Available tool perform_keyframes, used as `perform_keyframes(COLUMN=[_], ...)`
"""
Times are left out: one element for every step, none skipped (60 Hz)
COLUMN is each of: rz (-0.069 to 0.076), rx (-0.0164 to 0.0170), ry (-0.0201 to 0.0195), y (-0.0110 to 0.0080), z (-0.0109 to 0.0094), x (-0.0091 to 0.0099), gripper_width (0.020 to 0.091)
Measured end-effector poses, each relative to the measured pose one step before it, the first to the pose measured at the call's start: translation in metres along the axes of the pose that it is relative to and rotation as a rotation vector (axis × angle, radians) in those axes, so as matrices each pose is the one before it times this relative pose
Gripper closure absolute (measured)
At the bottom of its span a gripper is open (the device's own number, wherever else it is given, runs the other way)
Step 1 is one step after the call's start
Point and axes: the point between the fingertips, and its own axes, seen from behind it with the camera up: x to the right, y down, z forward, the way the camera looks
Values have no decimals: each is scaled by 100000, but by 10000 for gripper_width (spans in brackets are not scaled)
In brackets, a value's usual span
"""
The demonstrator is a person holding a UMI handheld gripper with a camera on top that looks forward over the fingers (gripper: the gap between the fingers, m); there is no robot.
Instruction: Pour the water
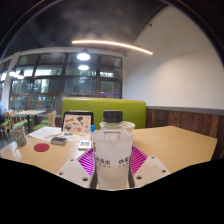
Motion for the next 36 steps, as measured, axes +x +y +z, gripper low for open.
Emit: perform_keyframes(rz=[-1359,-1717,-2016,-2215,-2453,-2530,-2583,-2586,-2719,-2872,-3022,-3315,-3504,-3687,-3897,-4103,-4104,-4718,-4799,-5024,-5096,-5263,-5381,-5515,-5714,-5843,-5873,-5539,-6245,-6112,-5802,-5520,-5413,-5556,-5548,-5501], rx=[-189,-531,-562,-286,-76,117,5,264,248,419,615,853,1034,1065,1086,1140,1185,1319,1185,1299,1282,1199,1140,1117,1003,1028,1598,1552,977,799,779,826,769,829,798,590], ry=[575,744,947,900,632,321,-143,54,545,130,103,-47,-113,-276,-283,-260,-1547,1210,-218,-230,-182,-85,-129,-172,-222,-313,-1132,-322,-272,-49,-179,-284,-550,-840,-905,-743], y=[70,-6,-58,-161,-306,-440,-350,-627,-676,-757,-882,-1014,-1095,-1128,-1185,-1215,-1098,-1253,-1319,-1345,-1371,-1364,-1357,-1349,-1306,-1278,-895,-1116,-1187,-1177,-1090,-1055,-992,-984,-901,-840], z=[118,64,87,88,80,64,-260,92,181,58,80,52,91,117,138,142,-18,452,192,253,277,277,329,358,321,317,369,180,321,309,332,306,243,262,250,254], x=[-42,7,21,-33,-146,-268,-221,-426,-797,-523,-557,-623,-629,-674,-702,-720,255,-1731,-759,-731,-723,-673,-701,-660,-640,-639,-165,-449,-640,-690,-612,-574,-607,-600,-580,-490], gripper_width=[683,684,684,682,682,682,681,682,682,680,681,680,681,680,681,682,683,684,683,685,684,684,684,684,684,684,686,685,685,685,684,684,682,685,683,685])
